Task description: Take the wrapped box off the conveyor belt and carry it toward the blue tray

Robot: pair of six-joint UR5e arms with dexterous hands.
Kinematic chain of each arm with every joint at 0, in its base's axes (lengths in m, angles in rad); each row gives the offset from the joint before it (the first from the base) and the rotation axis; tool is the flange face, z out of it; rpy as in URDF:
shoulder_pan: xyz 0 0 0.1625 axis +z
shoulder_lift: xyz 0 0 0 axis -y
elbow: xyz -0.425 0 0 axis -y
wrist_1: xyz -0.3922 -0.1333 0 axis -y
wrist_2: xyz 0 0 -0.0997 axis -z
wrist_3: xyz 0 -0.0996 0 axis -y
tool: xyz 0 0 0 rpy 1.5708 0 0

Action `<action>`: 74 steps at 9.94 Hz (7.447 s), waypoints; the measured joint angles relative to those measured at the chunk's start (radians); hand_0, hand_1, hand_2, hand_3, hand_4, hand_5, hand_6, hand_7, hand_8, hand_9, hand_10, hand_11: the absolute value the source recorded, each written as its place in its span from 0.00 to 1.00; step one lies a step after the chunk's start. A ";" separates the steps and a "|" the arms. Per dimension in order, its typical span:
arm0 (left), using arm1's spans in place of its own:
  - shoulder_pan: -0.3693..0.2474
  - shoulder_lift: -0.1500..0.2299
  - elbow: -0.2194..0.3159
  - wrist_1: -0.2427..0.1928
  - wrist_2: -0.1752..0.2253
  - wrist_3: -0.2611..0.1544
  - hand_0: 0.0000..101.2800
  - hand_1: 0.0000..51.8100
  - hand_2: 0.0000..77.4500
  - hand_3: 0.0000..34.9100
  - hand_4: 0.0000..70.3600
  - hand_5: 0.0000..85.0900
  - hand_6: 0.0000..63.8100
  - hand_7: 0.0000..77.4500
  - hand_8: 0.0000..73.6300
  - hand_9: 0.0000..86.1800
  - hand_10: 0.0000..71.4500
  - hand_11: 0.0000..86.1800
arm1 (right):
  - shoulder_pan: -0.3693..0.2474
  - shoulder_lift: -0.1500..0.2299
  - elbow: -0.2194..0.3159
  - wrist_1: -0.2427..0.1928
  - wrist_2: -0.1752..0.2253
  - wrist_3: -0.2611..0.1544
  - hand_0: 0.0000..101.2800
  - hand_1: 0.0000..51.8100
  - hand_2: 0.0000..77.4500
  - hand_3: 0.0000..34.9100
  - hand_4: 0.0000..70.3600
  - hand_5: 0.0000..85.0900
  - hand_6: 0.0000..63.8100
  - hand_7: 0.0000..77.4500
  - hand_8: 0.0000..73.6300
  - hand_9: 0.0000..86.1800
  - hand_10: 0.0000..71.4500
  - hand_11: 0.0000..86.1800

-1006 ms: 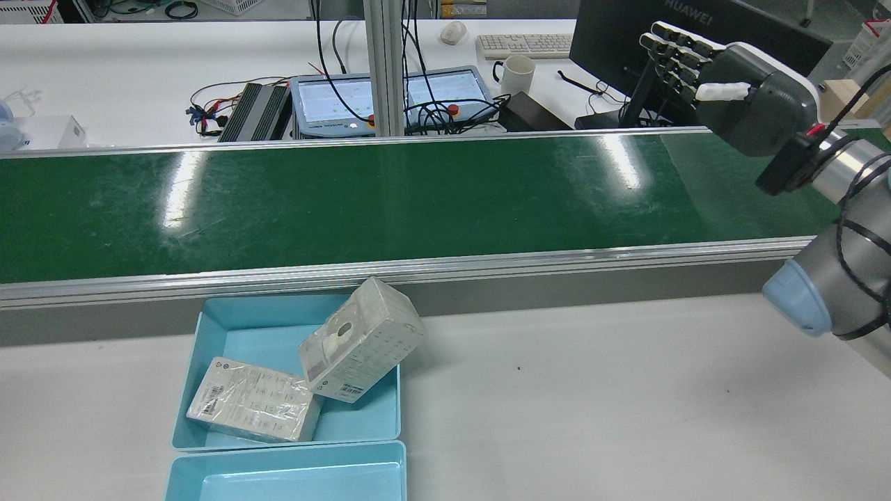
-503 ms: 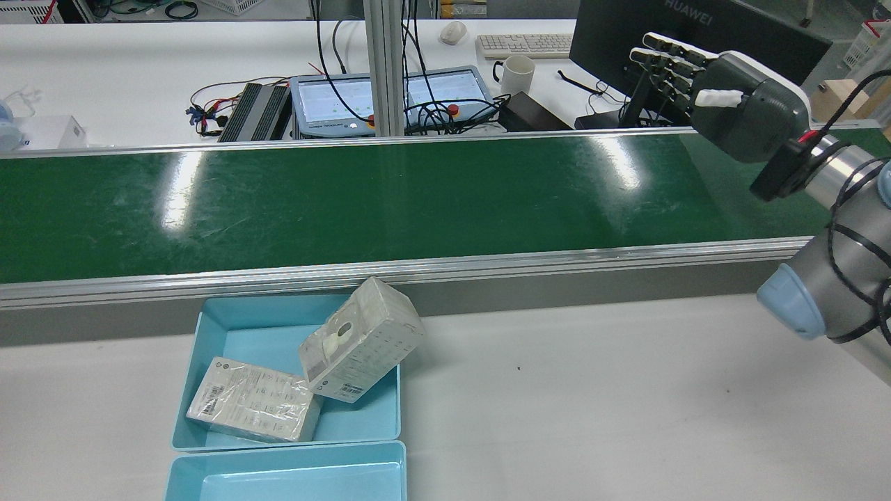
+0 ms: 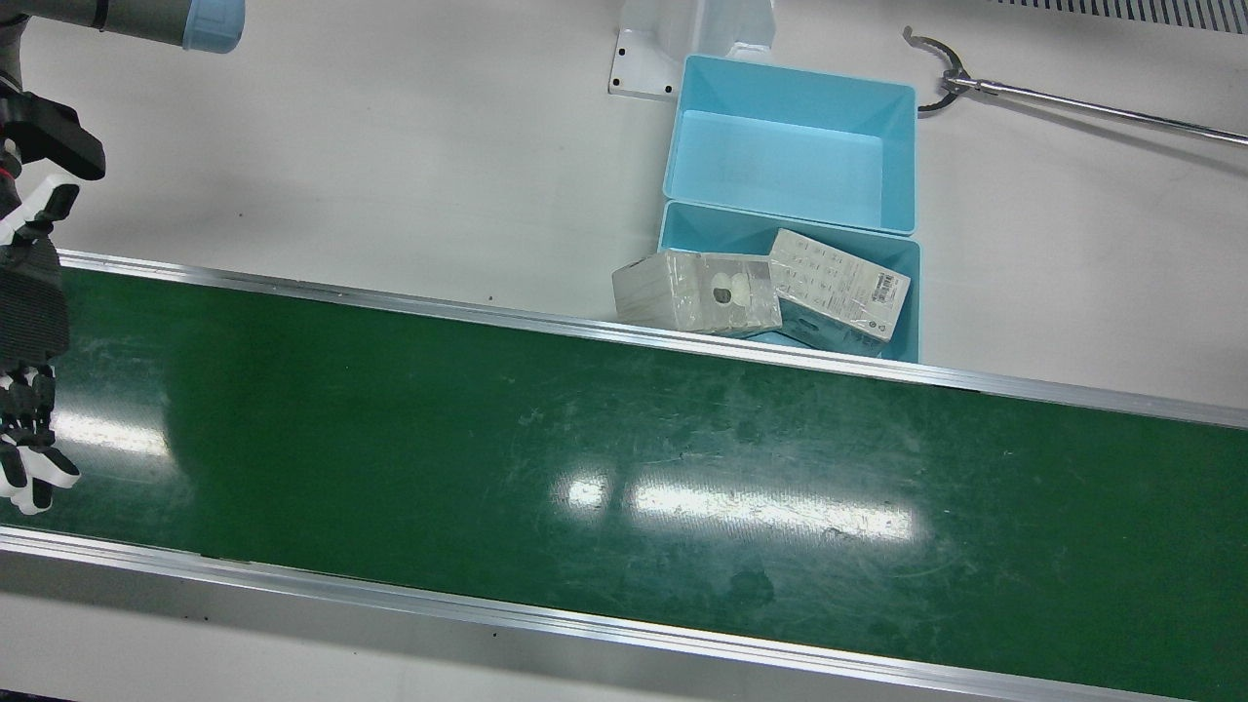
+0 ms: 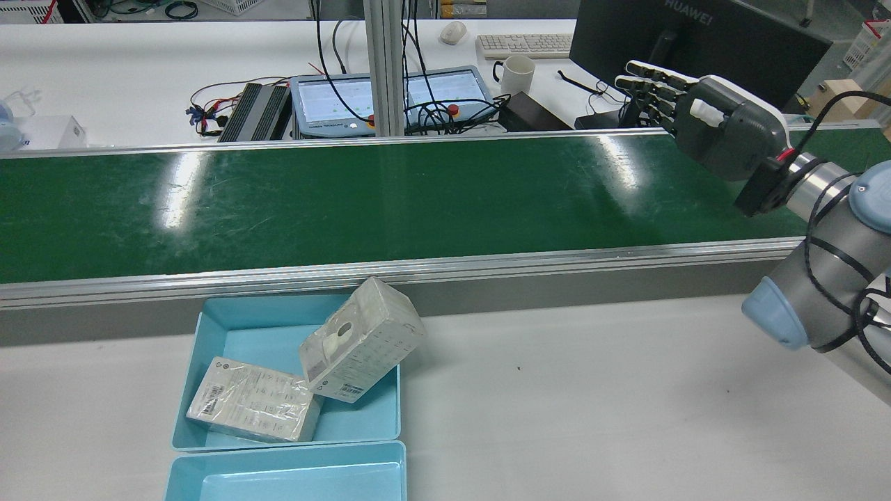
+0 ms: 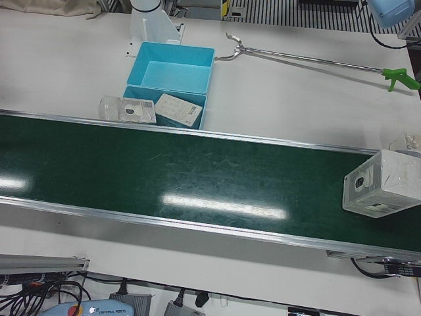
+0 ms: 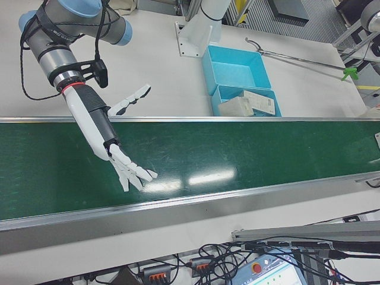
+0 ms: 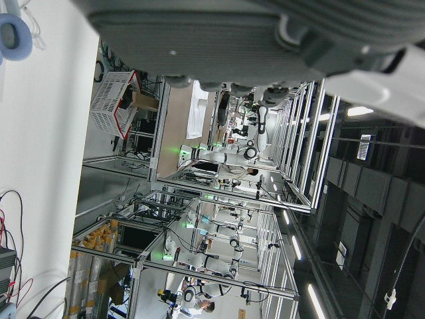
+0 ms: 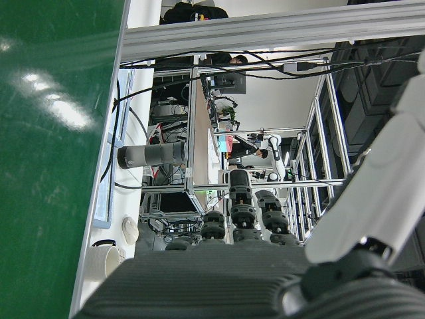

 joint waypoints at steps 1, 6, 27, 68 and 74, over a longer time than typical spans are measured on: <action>0.000 0.000 0.000 0.000 0.000 0.000 0.00 0.00 0.01 0.00 0.00 0.01 0.01 0.01 0.01 0.01 0.00 0.01 | -0.001 0.000 -0.001 0.003 0.000 0.003 0.38 0.11 0.03 0.00 0.15 0.08 0.10 0.21 0.09 0.08 0.00 0.01; 0.000 0.000 0.000 0.000 0.000 0.000 0.00 0.00 0.01 0.00 0.00 0.01 0.00 0.01 0.01 0.01 0.00 0.01 | 0.016 0.000 0.002 0.007 -0.005 0.011 0.40 0.11 0.03 0.00 0.12 0.06 0.09 0.17 0.08 0.04 0.00 0.01; 0.000 0.000 0.000 0.000 0.000 0.000 0.00 0.00 0.01 0.00 0.00 0.01 0.00 0.01 0.01 0.01 0.01 0.01 | 0.030 0.000 0.009 0.002 -0.006 0.010 0.46 0.21 0.09 0.00 0.12 0.08 0.07 0.17 0.09 0.06 0.00 0.01; 0.000 0.000 0.000 0.000 0.000 0.000 0.00 0.00 0.01 0.00 0.00 0.01 0.01 0.01 0.01 0.01 0.01 0.01 | 0.012 0.000 -0.003 0.002 -0.018 -0.017 0.43 0.17 0.08 0.00 0.12 0.09 0.09 0.14 0.11 0.08 0.00 0.01; 0.000 0.000 0.000 0.000 0.000 0.000 0.00 0.00 0.01 0.00 0.00 0.01 0.01 0.01 0.01 0.01 0.01 0.01 | 0.018 0.000 0.000 0.001 -0.019 -0.017 0.44 0.17 0.08 0.00 0.13 0.08 0.08 0.17 0.11 0.08 0.00 0.01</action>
